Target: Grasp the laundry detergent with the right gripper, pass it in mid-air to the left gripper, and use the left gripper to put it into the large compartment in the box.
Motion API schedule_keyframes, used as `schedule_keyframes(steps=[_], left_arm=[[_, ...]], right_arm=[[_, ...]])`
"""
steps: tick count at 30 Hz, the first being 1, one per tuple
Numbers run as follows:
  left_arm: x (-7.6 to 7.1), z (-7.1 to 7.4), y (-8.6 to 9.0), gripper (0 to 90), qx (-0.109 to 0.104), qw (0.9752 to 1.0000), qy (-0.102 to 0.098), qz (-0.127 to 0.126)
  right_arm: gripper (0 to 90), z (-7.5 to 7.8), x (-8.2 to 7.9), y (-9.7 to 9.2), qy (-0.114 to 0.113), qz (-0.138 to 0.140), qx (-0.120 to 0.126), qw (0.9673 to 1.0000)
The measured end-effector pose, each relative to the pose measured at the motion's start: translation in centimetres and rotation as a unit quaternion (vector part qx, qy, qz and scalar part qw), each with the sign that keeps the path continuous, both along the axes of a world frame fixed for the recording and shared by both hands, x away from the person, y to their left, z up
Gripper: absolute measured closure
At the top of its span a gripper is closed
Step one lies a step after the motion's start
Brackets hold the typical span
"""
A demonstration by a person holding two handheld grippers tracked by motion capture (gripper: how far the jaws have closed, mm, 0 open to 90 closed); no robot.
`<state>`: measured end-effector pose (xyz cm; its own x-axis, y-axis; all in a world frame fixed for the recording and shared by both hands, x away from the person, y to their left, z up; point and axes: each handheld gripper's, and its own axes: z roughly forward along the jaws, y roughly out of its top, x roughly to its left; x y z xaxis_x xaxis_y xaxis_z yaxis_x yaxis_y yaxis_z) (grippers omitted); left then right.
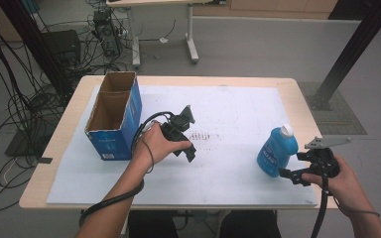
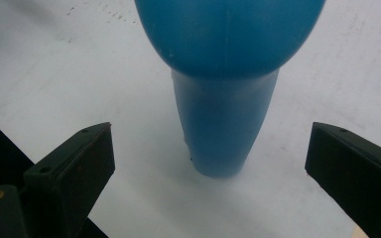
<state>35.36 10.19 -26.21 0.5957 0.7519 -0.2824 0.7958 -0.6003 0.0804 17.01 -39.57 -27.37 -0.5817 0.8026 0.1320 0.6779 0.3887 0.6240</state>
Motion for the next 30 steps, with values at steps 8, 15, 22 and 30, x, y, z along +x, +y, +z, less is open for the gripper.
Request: schedule_keyframes(steps=[8,15,22,30], left_arm=[[-0.4,-0.2,0.1,8.9,-0.003,1.0,-0.004,0.0],[-0.6,-0.1,0.3,8.8,-0.009,0.9999,-0.005,0.0],[-0.9,0.0,0.3,8.7,-0.011,0.9999,-0.008,0.0],[-1.1,-0.1,0.1,8.7,-0.01,0.9999,-0.009,-0.003]], right_arm=[[4.7,-1.5,-0.9,-0.3,-0.025,-0.004,0.013,0.9996],[3.9,-2.6,-1.5,-0.7,-0.043,-0.011,0.028,0.9986],[3.6,-3.4,-1.8,-0.6,-0.051,-0.007,0.031,0.9982],[3.5,-4.6,-2.7,-1.0,-0.086,-0.008,0.049,0.9951]])
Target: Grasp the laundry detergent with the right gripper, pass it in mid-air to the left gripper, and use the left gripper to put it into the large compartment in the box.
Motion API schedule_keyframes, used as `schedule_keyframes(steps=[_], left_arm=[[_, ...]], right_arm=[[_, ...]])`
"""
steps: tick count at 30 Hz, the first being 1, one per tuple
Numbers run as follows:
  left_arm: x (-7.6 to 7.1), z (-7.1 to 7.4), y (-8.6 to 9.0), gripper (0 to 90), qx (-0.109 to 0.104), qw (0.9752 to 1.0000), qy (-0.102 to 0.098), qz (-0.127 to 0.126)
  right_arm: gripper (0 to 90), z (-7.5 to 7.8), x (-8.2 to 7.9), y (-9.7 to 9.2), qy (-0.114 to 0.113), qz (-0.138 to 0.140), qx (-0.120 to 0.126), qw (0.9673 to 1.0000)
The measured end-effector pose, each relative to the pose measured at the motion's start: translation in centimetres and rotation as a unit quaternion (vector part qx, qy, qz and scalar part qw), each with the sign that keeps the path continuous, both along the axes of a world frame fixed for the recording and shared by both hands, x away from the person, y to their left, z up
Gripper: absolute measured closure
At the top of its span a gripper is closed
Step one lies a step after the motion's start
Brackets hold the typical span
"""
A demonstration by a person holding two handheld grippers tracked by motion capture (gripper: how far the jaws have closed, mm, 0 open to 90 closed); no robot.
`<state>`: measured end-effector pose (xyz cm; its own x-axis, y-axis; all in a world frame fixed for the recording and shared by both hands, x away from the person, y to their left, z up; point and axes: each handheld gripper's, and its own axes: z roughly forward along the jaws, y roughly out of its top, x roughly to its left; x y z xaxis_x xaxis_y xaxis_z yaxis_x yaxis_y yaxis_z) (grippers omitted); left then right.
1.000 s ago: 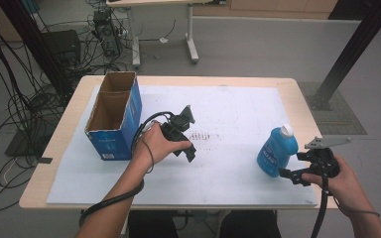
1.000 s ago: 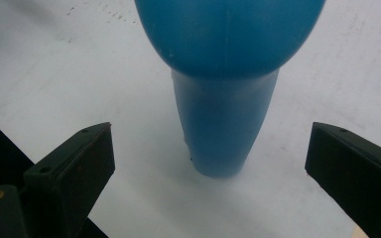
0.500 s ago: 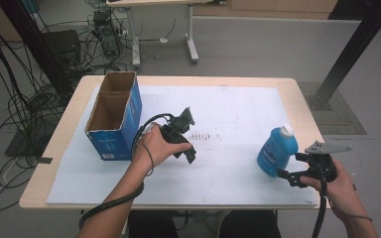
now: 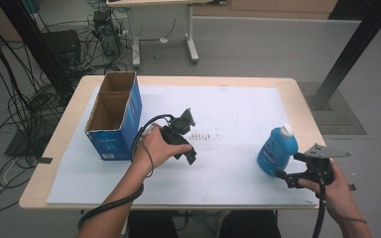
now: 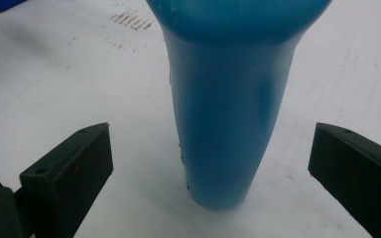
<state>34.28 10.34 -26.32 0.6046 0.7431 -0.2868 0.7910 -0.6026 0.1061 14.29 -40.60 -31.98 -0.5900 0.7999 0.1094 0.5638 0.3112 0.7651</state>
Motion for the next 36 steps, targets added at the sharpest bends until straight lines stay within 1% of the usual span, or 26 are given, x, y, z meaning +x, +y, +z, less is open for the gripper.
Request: schedule_keyframes(steps=[2,4,8,10,14,16,17,19,20,22,23,27,28,33,36], left_arm=[[0.0,0.0,0.0,8.7,0.0,1.0,0.0,0.0],[-0.1,-0.1,-0.1,8.7,-0.001,1.0,0.001,-0.001],[-0.3,-0.2,-0.1,8.7,-0.002,1.0,0.001,-0.001],[-0.3,-0.2,-0.1,8.7,-0.002,1.0,0.001,-0.001],[-0.3,0.0,-0.1,8.7,-0.002,1.0,0.001,-0.002],[-0.3,0.0,-0.1,8.7,-0.002,1.0,0.0,-0.002],[-0.4,0.0,0.0,8.7,-0.002,1.0,0.0,-0.001],[-0.4,0.0,0.0,8.7,-0.004,1.0,0.0,-0.001],[-0.4,0.0,0.0,8.7,-0.004,1.0,0.0,-0.001],[-0.4,-0.1,0.0,8.7,-0.002,1.0,0.001,-0.001],[-0.4,-0.1,0.0,8.7,-0.001,1.0,0.002,0.0],[-0.5,-0.2,-0.1,8.8,-0.002,1.0,0.002,-0.001],[-0.5,-0.3,0.0,8.8,-0.005,1.0,0.001,0.0],[-0.4,-0.4,-0.2,8.8,-0.004,1.0,0.003,-0.003],[-0.4,-0.5,-0.2,8.7,-0.006,1.0,0.002,-0.004]], right_arm=[[3.4,-0.2,-0.1,-0.1,-0.003,-0.002,0.004,1.0],[2.9,-0.7,-0.4,-0.4,-0.01,-0.005,0.013,0.9999],[2.7,-1.5,-0.6,-0.7,-0.016,-0.002,0.025,0.9996],[2.7,-1.7,-0.6,-0.7,-0.018,-0.001,0.026,0.9995],[2.7,-2.5,-1.0,-0.8,-0.032,-0.007,0.034,0.9989],[2.7,-2.6,-1.1,-0.9,-0.033,-0.007,0.036,0.9988],[2.8,-2.9,-1.3,-0.9,-0.04,-0.01,0.038,0.9984],[2.9,-3.1,-1.3,-1.0,-0.044,-0.011,0.042,0.9981],[3.3,-3.4,-1.5,-1.1,-0.049,-0.014,0.05,0.9975],[3.2,-3.5,-1.5,-1.2,-0.05,-0.014,0.051,0.9973],[3.3,-3.8,-1.6,-1.2,-0.056,-0.014,0.058,0.9967],[3.4,-4.2,-1.7,-1.1,-0.061,-0.017,0.063,0.996],[3.4,-4.5,-1.8,-1.1,-0.066,-0.017,0.066,0.9955],[3.5,-5.2,-1.8,-1.0,-0.075,-0.019,0.068,0.9946],[3.5,-5.6,-1.7,-1.0,-0.075,-0.022,0.072,0.9943]])
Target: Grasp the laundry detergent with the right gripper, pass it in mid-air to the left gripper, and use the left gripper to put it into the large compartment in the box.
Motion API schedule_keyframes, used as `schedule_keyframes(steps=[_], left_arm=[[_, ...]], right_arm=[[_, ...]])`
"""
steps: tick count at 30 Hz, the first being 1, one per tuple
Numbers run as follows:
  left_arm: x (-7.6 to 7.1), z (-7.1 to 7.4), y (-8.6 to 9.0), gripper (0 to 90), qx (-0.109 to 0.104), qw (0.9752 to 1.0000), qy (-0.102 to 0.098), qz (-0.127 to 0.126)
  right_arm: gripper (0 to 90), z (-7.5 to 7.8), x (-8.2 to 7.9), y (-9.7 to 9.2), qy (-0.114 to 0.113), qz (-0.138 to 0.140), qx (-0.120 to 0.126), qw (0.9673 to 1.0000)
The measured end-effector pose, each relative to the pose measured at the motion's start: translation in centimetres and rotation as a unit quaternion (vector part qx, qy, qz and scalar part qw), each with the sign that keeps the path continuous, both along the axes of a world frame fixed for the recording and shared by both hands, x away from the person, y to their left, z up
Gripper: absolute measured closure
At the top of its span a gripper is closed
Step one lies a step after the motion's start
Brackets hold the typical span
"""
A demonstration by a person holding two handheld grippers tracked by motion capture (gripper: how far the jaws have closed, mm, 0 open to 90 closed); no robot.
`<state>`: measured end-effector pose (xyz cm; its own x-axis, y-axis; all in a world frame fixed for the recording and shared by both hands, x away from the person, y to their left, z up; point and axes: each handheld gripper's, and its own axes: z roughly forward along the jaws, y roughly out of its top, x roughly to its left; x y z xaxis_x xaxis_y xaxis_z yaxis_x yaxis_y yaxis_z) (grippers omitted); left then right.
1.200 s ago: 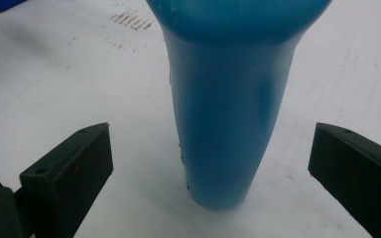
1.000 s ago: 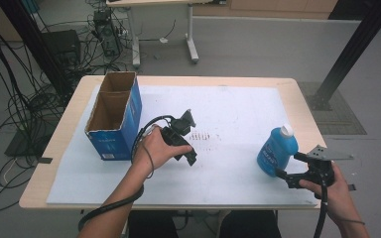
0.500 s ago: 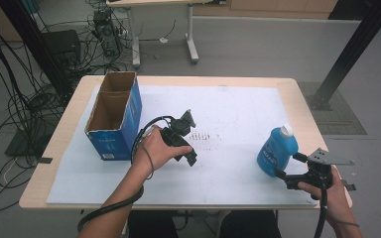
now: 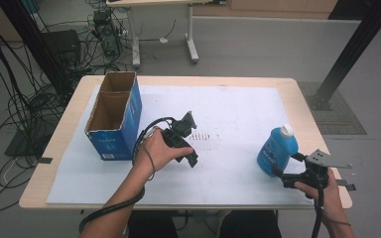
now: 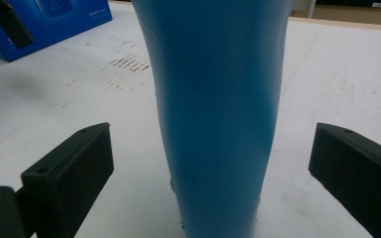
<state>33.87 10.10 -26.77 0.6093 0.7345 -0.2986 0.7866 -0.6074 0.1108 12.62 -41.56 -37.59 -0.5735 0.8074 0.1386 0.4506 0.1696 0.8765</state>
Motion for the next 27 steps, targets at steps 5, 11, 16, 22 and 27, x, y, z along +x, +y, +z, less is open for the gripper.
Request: schedule_keyframes(steps=[5,11,16,22,27], left_arm=[[0.14,-0.05,0.12,8.7,-0.001,1.0,0.002,0.003],[0.21,0.16,0.2,8.7,-0.001,1.0,0.0,0.005],[0.26,0.18,0.26,8.7,-0.004,1.0,-0.001,0.006],[0.3,0.19,0.12,8.7,-0.004,1.0,-0.002,0.004],[0.42,0.1,-0.03,8.6,-0.004,1.0,0.0,0.002]], right_arm=[[3.7,-0.47,0.22,0.07,-0.003,0.0,0.002,1.0],[3.7,-0.65,0.31,0.12,-0.007,0.001,0.005,1.0],[3.6,-0.57,0.36,0.11,-0.007,0.0,0.005,1.0],[3.6,-0.59,0.38,0.15,-0.008,-0.001,0.006,1.0],[3.7,-0.6,0.29,0.12,-0.009,-0.004,0.006,0.9999]])
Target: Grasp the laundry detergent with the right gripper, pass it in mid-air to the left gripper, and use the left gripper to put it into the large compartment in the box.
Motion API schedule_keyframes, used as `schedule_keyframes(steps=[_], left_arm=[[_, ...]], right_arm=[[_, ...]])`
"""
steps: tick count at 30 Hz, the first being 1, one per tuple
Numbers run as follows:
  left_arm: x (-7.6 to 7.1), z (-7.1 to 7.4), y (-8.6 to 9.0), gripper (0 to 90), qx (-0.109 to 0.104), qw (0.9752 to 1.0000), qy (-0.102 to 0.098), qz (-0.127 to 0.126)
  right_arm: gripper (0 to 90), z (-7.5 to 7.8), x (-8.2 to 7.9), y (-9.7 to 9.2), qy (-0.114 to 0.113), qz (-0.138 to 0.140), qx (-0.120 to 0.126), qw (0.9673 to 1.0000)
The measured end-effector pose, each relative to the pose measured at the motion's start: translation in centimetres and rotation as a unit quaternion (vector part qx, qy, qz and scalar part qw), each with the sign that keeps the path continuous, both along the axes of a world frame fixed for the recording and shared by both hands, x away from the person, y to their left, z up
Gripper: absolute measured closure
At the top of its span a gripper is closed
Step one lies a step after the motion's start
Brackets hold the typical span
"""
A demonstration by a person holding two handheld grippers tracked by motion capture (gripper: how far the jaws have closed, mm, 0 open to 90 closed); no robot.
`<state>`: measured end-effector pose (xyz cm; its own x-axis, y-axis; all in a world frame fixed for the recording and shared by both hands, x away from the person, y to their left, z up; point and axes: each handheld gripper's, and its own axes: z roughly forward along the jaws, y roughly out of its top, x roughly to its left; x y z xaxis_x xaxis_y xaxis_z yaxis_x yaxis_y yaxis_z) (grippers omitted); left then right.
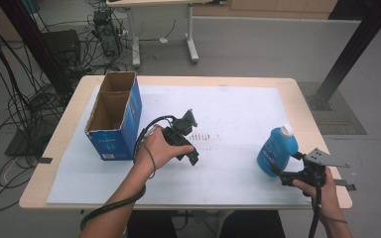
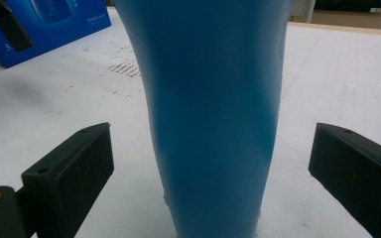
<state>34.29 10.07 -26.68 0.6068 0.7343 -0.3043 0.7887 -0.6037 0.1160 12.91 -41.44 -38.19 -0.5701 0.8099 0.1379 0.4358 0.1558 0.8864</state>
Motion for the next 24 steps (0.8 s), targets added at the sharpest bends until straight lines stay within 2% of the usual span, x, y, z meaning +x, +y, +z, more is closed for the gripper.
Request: schedule_keyframes(steps=[24], left_arm=[[0.21,-0.02,-0.23,8.6,-0.004,1.0,0.001,-0.005]], right_arm=[[3.6,-0.33,0.13,-0.2,0.001,-0.003,0.004,1.0]])
